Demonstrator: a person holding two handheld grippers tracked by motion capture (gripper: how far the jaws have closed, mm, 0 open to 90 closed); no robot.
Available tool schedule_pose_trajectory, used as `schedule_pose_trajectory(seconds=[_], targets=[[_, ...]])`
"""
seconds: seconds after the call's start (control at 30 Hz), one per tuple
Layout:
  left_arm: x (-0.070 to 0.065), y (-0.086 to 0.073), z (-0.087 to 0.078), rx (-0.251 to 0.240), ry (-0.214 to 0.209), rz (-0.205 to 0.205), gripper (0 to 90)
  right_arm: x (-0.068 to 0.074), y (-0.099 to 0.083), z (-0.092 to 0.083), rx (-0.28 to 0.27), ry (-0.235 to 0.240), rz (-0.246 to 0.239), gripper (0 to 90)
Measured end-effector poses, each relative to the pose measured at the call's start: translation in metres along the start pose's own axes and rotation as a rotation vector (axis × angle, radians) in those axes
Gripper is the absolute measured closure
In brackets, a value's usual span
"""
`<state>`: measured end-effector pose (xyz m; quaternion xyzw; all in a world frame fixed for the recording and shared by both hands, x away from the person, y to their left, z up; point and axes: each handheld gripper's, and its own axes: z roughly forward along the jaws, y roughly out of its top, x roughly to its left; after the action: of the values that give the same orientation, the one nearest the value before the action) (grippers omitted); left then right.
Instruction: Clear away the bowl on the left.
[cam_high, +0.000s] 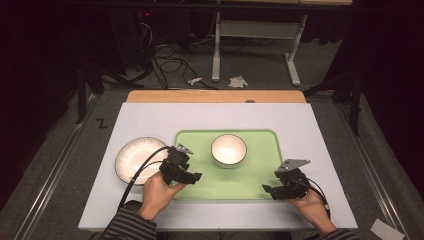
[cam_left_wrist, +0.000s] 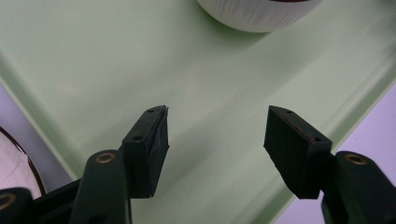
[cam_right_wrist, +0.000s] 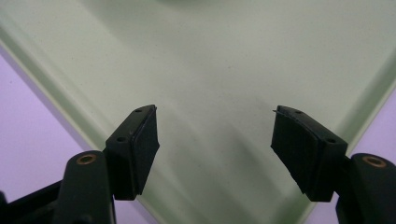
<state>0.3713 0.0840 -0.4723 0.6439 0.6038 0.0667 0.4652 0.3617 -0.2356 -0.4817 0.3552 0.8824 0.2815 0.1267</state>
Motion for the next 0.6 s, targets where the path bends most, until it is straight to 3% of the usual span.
schedule_pose_trajectory(seconds=[0.17, 0.33, 0.6], targets=[[0.0011, -0.0046, 0.0042, 0.005, 0.028, 0.031, 39.7, 0.0005, 0.0002, -0.0007, -0.001, 0.0, -0.001, 33.0], [0.0008, -0.0065, 0.0065, 0.006, 0.031, 0.038, 39.7, 0.0004, 0.0003, -0.0001, -0.001, 0.003, -0.005, 33.1], [0.0018, -0.0093, 0.0059, 0.013, 0.039, 0.087, 43.3, 0.0014, 0.0004, 0.0007, -0.001, 0.007, -0.012, 33.0]])
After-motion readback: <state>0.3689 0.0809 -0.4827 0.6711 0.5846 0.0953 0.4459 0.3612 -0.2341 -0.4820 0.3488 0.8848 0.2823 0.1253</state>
